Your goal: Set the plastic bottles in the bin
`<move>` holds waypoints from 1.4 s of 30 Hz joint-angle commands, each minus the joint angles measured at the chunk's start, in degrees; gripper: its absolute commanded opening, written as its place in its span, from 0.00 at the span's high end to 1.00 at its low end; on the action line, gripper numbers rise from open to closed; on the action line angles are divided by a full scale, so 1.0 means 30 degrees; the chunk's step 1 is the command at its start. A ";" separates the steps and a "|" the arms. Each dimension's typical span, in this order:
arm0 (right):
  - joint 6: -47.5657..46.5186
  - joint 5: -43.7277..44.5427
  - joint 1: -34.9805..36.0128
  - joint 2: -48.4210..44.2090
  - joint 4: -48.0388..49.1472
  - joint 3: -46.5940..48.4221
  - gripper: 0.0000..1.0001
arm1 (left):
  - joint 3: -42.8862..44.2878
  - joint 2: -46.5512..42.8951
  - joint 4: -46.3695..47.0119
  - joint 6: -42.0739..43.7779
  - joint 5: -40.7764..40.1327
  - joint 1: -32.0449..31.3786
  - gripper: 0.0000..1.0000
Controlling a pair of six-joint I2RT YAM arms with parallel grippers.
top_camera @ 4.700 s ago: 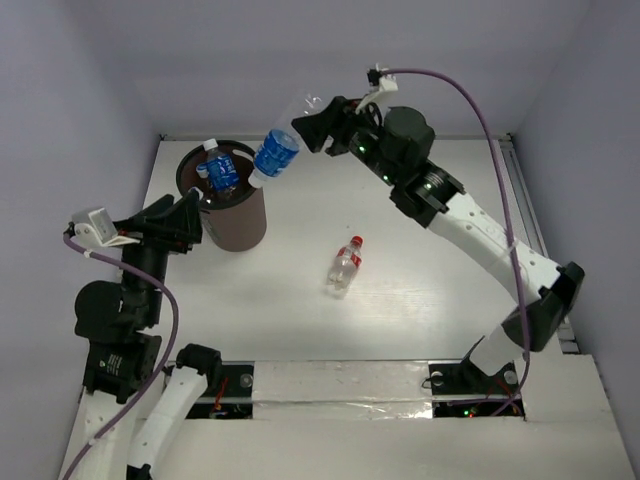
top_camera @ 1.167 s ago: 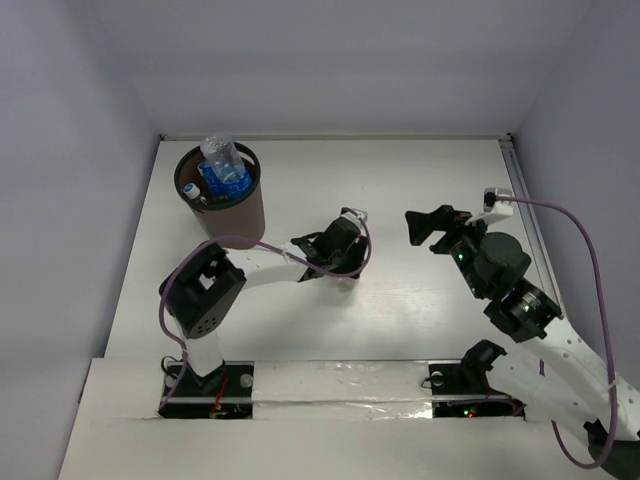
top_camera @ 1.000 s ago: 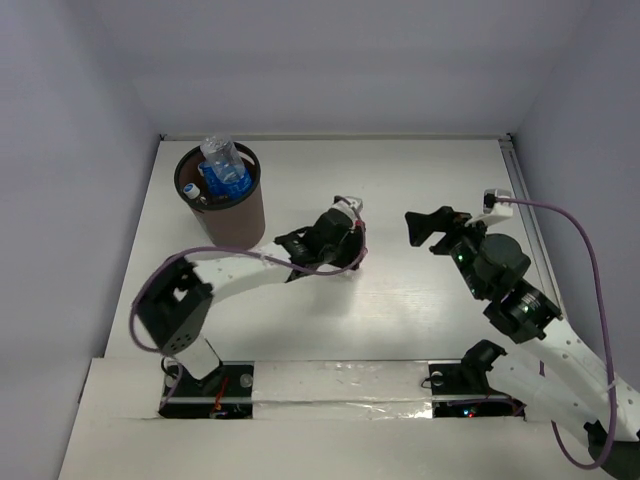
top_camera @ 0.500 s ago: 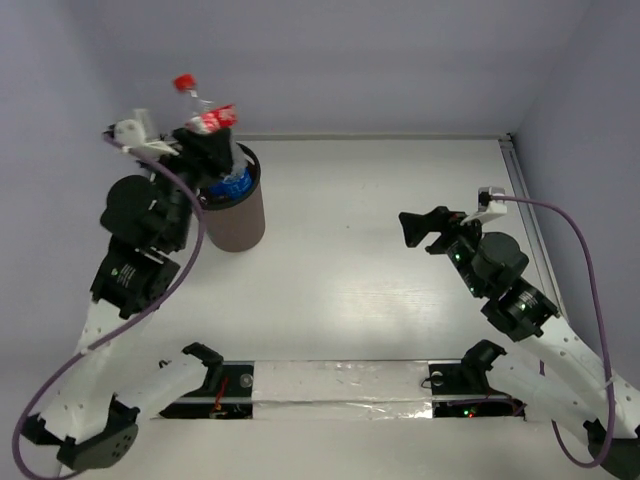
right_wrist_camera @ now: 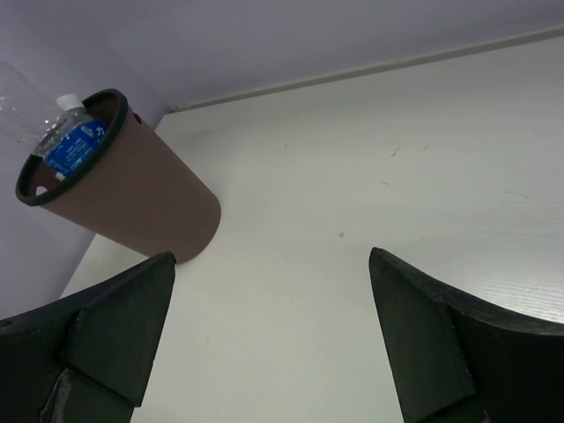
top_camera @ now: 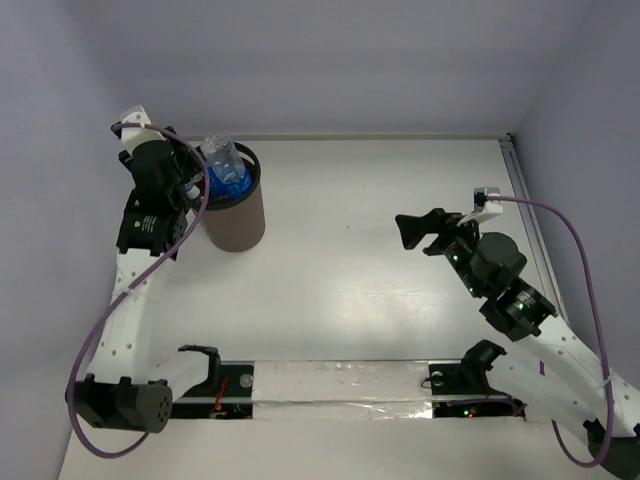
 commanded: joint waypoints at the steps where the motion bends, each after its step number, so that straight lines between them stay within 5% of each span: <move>1: -0.0389 -0.0439 -0.0112 0.0063 0.1048 -0.0207 0.04 | -0.0058 0.0571 0.1302 0.0138 0.0407 0.0154 0.61; 11: -0.0477 -0.1055 -0.0112 0.0181 0.1634 -0.0500 0.05 | -0.3070 0.1248 0.5548 0.0138 0.0292 0.0330 0.64; 17: -0.0448 -0.1289 -0.0112 0.0210 0.1693 -0.0500 0.05 | -0.3982 0.1834 0.5142 -0.0390 0.0991 0.0330 0.64; 20: -0.0447 -0.1406 -0.0112 0.0210 0.1693 -0.0558 0.05 | -0.4450 0.1629 0.5141 -0.0449 0.1169 0.0156 0.54; 24: -0.0447 -0.1553 -0.0112 0.0239 0.1693 -0.0588 0.05 | -0.4423 0.1192 0.5024 -0.0390 0.1022 -0.0022 0.16; 27: -0.0447 -0.1612 -0.0112 0.0269 0.1693 -0.0558 0.05 | -0.4452 0.0752 0.5024 -0.0478 0.1081 -0.0198 0.03; 42: -0.0213 -0.2198 -0.0112 0.0884 0.1693 0.0057 0.15 | -0.4042 -0.3054 0.4589 -0.1298 0.2311 -0.0198 0.07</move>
